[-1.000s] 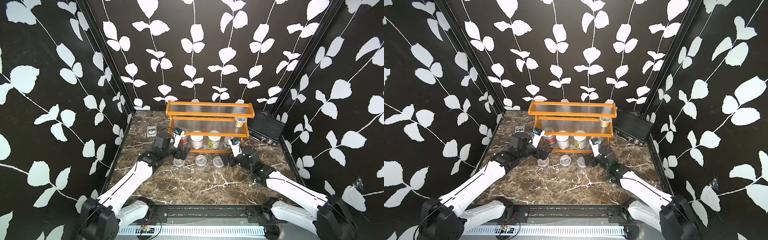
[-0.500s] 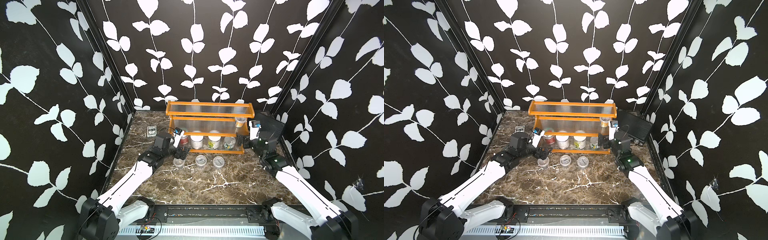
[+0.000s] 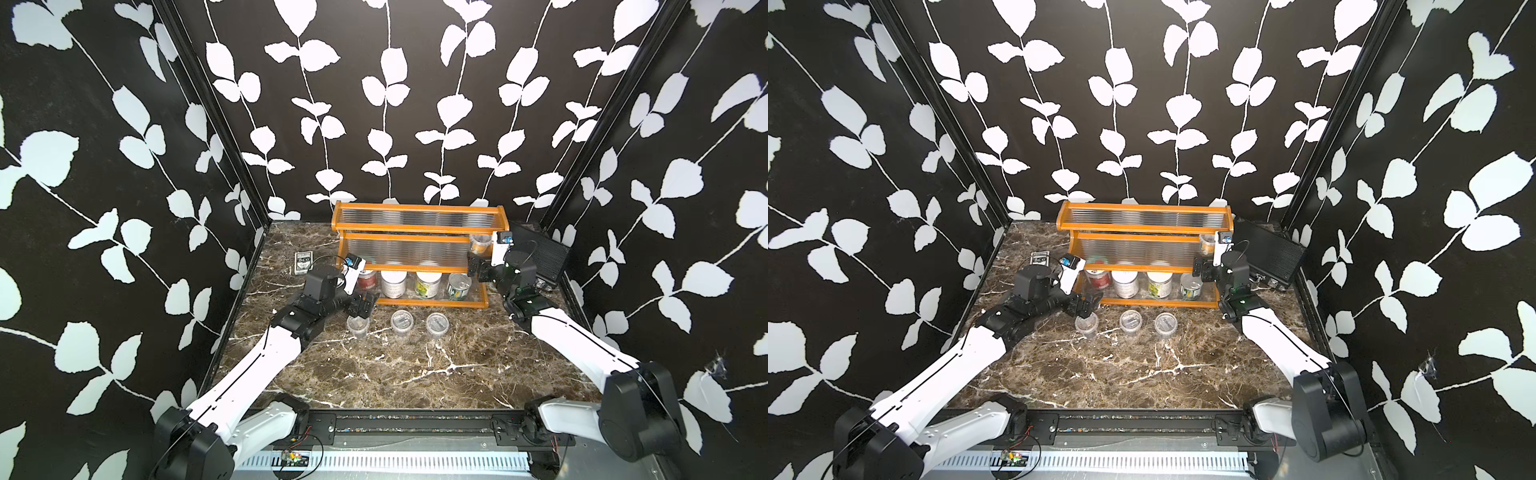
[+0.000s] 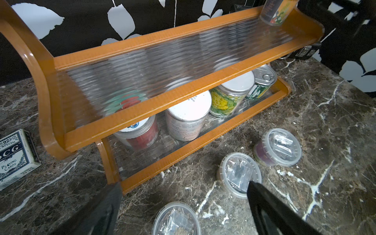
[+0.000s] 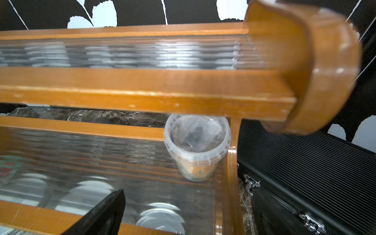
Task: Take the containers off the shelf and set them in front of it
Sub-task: 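Pick up a container from the shelf.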
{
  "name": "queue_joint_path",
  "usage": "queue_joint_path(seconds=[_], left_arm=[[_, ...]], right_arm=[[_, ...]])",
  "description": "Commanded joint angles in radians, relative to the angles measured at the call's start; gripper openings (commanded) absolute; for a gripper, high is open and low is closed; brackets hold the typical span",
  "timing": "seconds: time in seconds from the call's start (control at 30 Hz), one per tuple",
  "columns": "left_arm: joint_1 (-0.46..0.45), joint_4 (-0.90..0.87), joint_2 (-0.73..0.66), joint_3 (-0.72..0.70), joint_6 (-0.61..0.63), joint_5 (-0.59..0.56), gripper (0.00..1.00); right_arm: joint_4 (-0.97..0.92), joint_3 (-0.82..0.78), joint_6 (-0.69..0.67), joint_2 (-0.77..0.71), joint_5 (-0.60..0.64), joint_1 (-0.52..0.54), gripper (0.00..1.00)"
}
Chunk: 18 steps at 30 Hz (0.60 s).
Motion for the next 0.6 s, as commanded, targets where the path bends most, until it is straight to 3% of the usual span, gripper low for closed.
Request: queue_joint_path(seconds=[0.0, 0.57], left_arm=[[0.007, 0.011, -0.020, -0.017, -0.014, -0.005, 0.98], [0.008, 0.018, -0.024, -0.031, -0.017, -0.008, 0.98]], right_arm=[[0.120, 0.051, 0.011, 0.040, 0.000, -0.008, 1.00], [0.201, 0.105, -0.017, 0.159, 0.009, -0.013, 1.00]])
